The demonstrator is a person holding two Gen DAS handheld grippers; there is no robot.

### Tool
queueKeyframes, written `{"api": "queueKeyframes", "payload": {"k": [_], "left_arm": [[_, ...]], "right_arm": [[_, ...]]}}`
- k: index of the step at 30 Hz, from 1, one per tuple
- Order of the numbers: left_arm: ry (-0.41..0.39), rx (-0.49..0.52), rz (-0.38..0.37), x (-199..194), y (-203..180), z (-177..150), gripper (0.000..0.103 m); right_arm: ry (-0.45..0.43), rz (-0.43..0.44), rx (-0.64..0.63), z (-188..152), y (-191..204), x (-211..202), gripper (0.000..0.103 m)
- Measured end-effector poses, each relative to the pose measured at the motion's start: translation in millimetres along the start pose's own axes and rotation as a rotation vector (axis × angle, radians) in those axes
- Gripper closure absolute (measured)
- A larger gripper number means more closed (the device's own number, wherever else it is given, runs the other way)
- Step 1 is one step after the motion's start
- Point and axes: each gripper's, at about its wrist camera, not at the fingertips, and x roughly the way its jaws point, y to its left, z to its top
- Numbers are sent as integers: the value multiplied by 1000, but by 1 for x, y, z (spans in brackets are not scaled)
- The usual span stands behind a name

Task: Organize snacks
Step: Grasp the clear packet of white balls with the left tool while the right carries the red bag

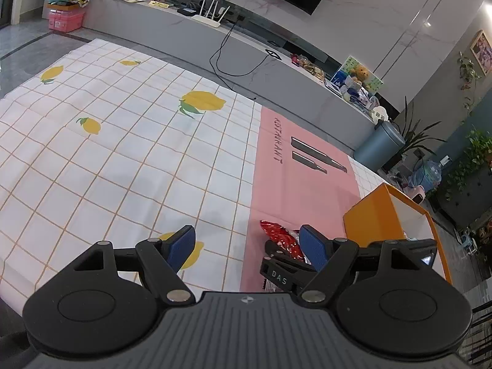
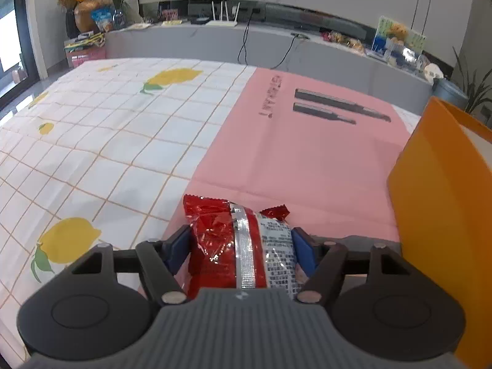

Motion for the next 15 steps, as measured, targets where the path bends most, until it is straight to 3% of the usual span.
{"api": "queueKeyframes", "payload": {"k": [8, 15], "left_arm": [[-1, 44, -29, 3, -7, -2, 13], [30, 162, -23, 14, -28, -16, 13]], "right_arm": [[-208, -6, -57, 6, -10, -50, 36], [-287, -30, -12, -1, -52, -109, 36]]}}
